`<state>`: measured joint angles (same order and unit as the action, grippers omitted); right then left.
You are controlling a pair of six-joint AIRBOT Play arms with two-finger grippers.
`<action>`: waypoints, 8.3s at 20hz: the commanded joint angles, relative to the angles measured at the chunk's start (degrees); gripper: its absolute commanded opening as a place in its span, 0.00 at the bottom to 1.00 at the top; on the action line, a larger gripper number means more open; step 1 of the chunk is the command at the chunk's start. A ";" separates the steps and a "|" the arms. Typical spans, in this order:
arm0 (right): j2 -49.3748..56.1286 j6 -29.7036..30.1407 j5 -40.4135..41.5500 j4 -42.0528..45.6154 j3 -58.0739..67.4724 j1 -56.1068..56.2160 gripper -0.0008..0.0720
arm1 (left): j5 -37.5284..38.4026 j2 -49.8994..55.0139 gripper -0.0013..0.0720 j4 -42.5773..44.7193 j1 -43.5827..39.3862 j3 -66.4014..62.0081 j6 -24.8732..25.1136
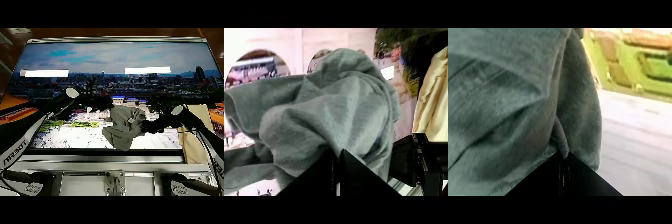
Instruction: Fold the shirts.
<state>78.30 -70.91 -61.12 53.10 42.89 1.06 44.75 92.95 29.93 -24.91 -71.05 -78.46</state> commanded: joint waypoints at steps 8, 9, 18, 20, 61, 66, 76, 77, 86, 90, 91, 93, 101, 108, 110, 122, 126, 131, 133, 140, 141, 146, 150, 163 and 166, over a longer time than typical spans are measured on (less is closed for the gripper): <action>-28.61 6.91 5.60 8.79 33.99 0.55 0.09 | 2.34 -20.41 0.07 13.97 3.26 -32.24 2.36; -30.88 6.64 7.02 10.67 38.53 0.55 0.09 | 2.40 -22.67 0.07 15.28 3.67 -35.26 2.36; -37.38 2.82 -14.32 16.15 51.41 0.55 0.09 | 28.92 -37.55 0.07 39.43 5.29 -38.99 -8.76; -35.67 2.78 -27.76 17.90 51.25 0.55 0.09 | 36.41 -37.42 0.07 42.77 5.29 -36.30 -10.69; -12.48 0.17 -17.27 13.09 10.73 -26.77 0.88 | 30.69 -13.35 0.94 25.27 26.53 22.73 -7.32; -7.45 0.42 -16.87 9.70 9.70 -26.47 0.88 | 23.26 -13.22 0.94 20.72 22.93 30.49 -6.21; -0.70 0.72 -16.87 8.63 9.60 -25.79 0.89 | 12.83 -7.37 0.85 10.91 13.84 30.51 -6.21; -0.44 0.85 -16.81 8.81 9.29 -25.03 0.89 | 12.35 -7.19 0.54 10.32 13.49 30.51 -6.21; 7.28 1.16 -8.46 8.81 7.56 -12.87 0.93 | 12.24 -11.15 0.07 11.23 13.49 26.45 -4.66; 9.68 1.22 -6.29 9.16 7.58 -7.43 0.43 | 12.22 -12.41 0.07 11.26 13.49 24.00 -3.10; 9.40 1.22 -6.38 8.94 8.02 -6.91 0.17 | 12.17 -12.94 0.07 11.96 13.49 22.95 -2.97; 7.04 2.73 -7.87 6.82 10.23 -6.95 0.10 | 12.20 -15.43 0.07 16.68 13.46 19.04 -3.23; -23.89 6.05 -3.10 6.29 47.17 -6.97 0.09 | 9.14 -38.69 0.07 35.82 15.26 -23.54 -6.23; -38.99 -3.52 2.80 8.94 64.24 -6.95 0.09 | 7.78 -51.71 0.07 35.91 16.28 -41.13 -9.84; -40.26 -5.07 -1.97 10.88 64.24 -6.95 0.09 | 12.85 -53.51 0.07 37.81 16.31 -41.13 -9.88; -14.40 -16.11 -25.00 17.57 53.90 -6.91 0.09 | 30.05 -47.10 0.07 64.26 16.37 -11.04 -18.71; 2.12 -16.81 -6.62 7.89 46.40 -6.88 0.09 | 23.69 -34.77 0.07 64.92 20.55 -0.90 -26.53; 16.87 -11.13 10.27 -9.14 46.42 -5.92 0.09 | 15.82 -18.73 0.07 56.00 23.45 -1.36 -27.28; 20.06 -9.55 12.66 -8.48 46.42 -3.91 0.09 | 13.14 -14.10 0.07 52.11 23.39 -1.36 -27.28; 24.26 -10.27 9.73 -3.06 46.62 1.64 0.20 | 14.51 -5.75 0.31 37.68 23.67 -1.53 -26.10; 23.47 -10.05 7.54 -3.54 47.30 1.11 0.53 | 17.14 -5.84 0.60 37.33 24.46 -2.38 -24.24; 14.21 -4.90 -19.32 12.50 52.61 -8.02 0.85 | 43.25 -8.85 0.74 38.16 36.15 -7.54 -6.99; 8.61 -4.87 -30.84 17.29 43.30 -17.88 0.85 | 46.14 -18.67 0.76 37.70 43.08 8.98 -4.20; 7.61 -1.09 -17.94 0.31 20.55 -24.83 0.86 | 20.90 -23.54 0.87 18.40 45.81 45.40 2.40; 7.61 -0.96 -17.57 1.20 20.55 -24.81 0.86 | 19.85 -21.62 0.86 16.26 45.35 45.40 3.52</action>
<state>85.86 -72.16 -79.94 53.87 63.86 -23.73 67.26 69.91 49.19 20.78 -26.37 -76.16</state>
